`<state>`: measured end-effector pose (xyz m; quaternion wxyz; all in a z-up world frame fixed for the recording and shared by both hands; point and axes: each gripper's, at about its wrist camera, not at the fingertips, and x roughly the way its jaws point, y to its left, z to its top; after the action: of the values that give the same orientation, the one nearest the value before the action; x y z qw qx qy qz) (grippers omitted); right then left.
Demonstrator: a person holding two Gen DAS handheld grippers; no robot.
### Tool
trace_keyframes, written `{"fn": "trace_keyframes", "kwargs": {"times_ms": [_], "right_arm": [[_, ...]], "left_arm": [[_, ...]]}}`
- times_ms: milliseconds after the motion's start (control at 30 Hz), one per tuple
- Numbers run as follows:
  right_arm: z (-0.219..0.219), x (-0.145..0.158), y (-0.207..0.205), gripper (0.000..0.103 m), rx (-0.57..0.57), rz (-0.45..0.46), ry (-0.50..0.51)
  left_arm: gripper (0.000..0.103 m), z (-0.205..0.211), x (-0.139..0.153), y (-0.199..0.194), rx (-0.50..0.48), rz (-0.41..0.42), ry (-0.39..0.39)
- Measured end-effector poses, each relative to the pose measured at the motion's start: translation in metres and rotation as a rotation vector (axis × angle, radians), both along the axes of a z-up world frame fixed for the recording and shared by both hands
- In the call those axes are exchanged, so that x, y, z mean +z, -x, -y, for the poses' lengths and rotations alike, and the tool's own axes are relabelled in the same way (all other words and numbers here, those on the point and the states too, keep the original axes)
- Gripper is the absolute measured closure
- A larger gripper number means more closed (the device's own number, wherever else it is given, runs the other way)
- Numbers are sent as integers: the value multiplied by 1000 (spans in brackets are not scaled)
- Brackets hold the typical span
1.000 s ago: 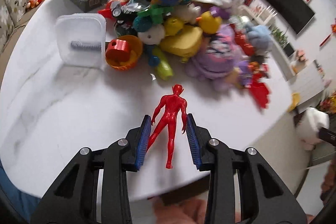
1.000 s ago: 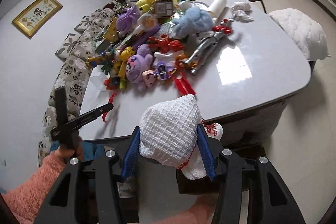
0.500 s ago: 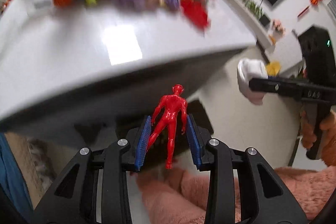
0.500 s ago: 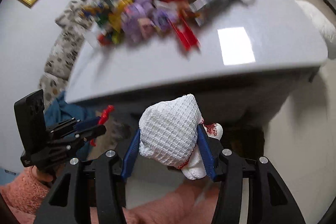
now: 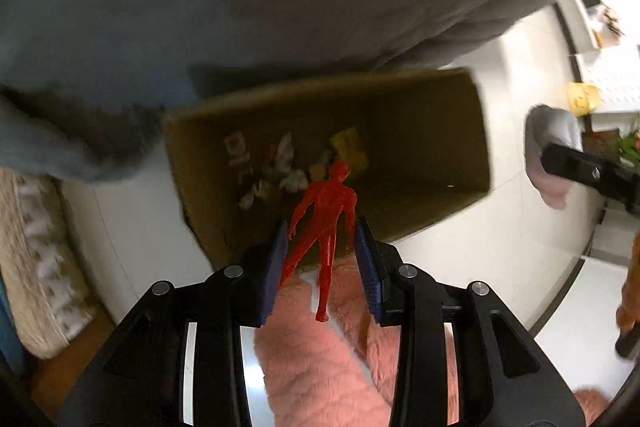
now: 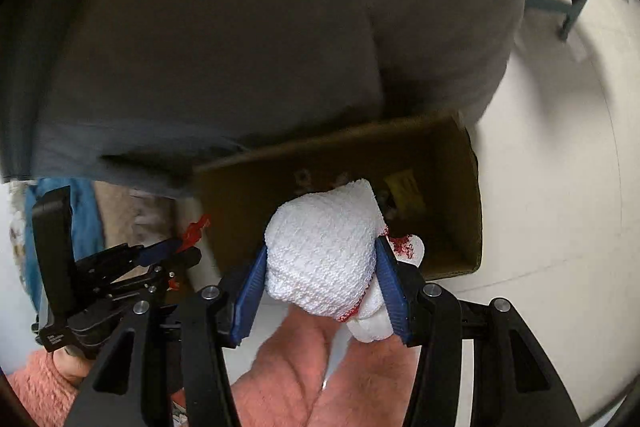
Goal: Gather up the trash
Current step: 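Carry both toys down into the cardboard box and open both tools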
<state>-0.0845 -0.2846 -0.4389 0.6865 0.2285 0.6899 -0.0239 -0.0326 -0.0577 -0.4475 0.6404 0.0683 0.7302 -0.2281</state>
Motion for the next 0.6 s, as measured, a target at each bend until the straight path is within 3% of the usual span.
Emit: {"fn": "trace_keyframes", "kwargs": {"times_ms": [67, 133, 167, 233, 367, 600], "right_arm": [[2, -24, -2, 45, 13, -24, 21], [5, -43, -5, 23, 17, -45, 52], [7, -50, -6, 20, 17, -48, 83], [14, -58, -8, 18, 8, -47, 94], [24, -68, -7, 18, -16, -73, 79], [34, -45, -2, 18, -35, -90, 82]], "left_arm": [[67, 7, -25, -2, 8, -28, -33], [45, 12, -51, -5, 24, -64, -91], [29, 14, -62, -7, 36, -77, -123], [27, 14, -77, -9, 45, -63, -194], [27, 7, -92, -12, 96, -111, -202], [27, -2, -72, -9, 110, -101, -251]]}}
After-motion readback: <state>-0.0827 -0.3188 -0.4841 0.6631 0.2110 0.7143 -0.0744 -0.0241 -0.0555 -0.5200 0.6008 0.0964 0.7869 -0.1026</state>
